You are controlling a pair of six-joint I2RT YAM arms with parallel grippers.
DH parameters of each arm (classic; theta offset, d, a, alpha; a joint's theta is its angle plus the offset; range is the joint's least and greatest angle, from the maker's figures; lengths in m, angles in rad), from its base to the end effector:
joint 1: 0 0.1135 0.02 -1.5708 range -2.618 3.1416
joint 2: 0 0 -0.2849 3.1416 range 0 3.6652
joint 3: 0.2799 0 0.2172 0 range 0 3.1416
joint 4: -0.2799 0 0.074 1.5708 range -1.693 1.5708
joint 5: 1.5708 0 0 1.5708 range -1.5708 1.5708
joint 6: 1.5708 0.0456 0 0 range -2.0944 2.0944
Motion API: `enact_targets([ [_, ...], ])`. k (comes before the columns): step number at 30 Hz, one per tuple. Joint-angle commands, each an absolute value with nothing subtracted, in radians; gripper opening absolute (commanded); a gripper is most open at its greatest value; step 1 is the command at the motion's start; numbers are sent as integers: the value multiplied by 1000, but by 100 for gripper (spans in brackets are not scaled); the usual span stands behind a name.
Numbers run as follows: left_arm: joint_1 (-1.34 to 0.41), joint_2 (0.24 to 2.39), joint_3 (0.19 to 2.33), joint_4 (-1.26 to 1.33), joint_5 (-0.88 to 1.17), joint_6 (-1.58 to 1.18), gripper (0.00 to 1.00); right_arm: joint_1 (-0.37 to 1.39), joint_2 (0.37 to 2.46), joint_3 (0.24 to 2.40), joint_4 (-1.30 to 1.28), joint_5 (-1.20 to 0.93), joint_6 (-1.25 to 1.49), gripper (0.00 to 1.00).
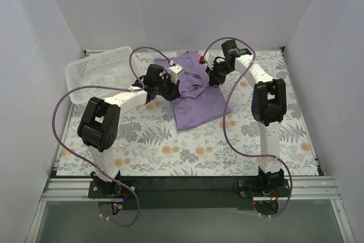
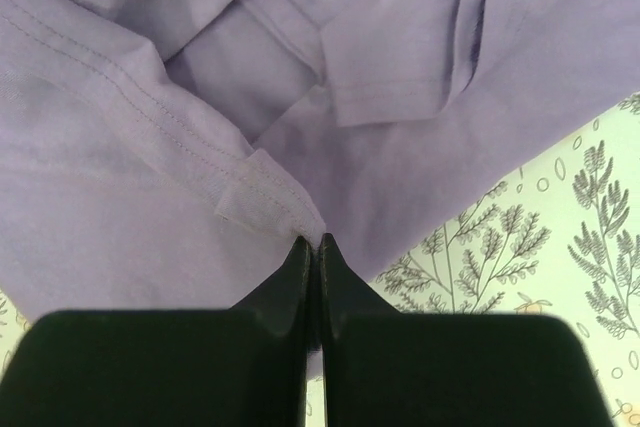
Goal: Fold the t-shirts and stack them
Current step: Fold the tshirt
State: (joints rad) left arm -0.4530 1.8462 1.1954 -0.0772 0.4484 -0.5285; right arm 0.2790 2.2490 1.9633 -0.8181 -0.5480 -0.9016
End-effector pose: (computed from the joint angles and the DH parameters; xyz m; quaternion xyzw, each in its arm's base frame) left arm 0.3383 -0.1866 0.2324 0.0573 0.8925 -0.3669 0.2561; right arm 0.4422 0.1514 0.2333 -0.5733 0.7432 0.1824 0.2927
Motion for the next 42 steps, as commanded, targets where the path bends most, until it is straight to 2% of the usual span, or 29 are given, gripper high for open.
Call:
enact_targets([
  [1,-440,1848,1288,-104,407,-488,0,293,2279,2046,-784,-549,-856,1],
  [10,-423,1937,1391,-167,350,-446,0,295,2310,2072,-739,-517,-804,1],
  [42,-413,1928,1419,-198,242,-486,0,304,2316,2056,-600,-459,-709,1],
])
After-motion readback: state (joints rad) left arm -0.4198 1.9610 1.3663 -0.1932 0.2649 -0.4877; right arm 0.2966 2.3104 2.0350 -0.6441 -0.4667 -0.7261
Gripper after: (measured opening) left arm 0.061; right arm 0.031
